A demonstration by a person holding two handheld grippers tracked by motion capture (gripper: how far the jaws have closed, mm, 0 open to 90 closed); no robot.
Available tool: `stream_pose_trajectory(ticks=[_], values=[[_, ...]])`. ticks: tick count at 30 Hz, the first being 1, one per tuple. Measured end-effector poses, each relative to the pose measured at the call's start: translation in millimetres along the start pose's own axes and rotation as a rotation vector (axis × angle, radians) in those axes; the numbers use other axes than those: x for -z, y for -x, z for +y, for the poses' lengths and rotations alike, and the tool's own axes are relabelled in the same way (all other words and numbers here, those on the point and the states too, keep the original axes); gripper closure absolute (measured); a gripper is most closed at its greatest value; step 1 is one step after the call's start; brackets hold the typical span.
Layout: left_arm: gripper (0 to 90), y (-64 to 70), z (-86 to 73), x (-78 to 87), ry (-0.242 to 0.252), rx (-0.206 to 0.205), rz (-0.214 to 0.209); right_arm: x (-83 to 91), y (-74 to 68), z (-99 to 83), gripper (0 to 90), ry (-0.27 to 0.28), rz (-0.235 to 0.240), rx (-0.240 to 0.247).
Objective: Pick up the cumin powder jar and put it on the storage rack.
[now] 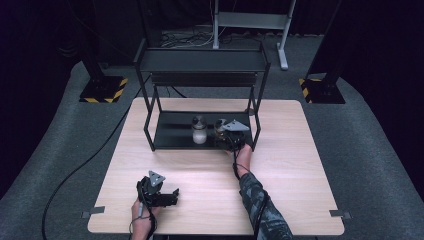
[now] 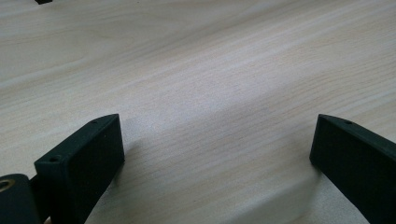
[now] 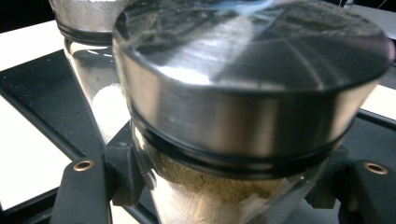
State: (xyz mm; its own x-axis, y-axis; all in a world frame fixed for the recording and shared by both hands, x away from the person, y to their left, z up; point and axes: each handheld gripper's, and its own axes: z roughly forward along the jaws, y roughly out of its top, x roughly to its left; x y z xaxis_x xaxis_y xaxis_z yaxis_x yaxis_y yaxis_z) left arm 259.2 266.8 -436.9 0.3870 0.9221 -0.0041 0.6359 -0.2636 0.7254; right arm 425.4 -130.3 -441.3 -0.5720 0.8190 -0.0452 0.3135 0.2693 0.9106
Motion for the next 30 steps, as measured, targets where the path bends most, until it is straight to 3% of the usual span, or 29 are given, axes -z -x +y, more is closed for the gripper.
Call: stream_pose_trajectory(ticks=[30], values=[[2.8,-0.2,-0.1,0.1,0.001,-0.002,-0.003,-18.6,1.6,4.3,30.3,-0.008,0.017,-0.017]])
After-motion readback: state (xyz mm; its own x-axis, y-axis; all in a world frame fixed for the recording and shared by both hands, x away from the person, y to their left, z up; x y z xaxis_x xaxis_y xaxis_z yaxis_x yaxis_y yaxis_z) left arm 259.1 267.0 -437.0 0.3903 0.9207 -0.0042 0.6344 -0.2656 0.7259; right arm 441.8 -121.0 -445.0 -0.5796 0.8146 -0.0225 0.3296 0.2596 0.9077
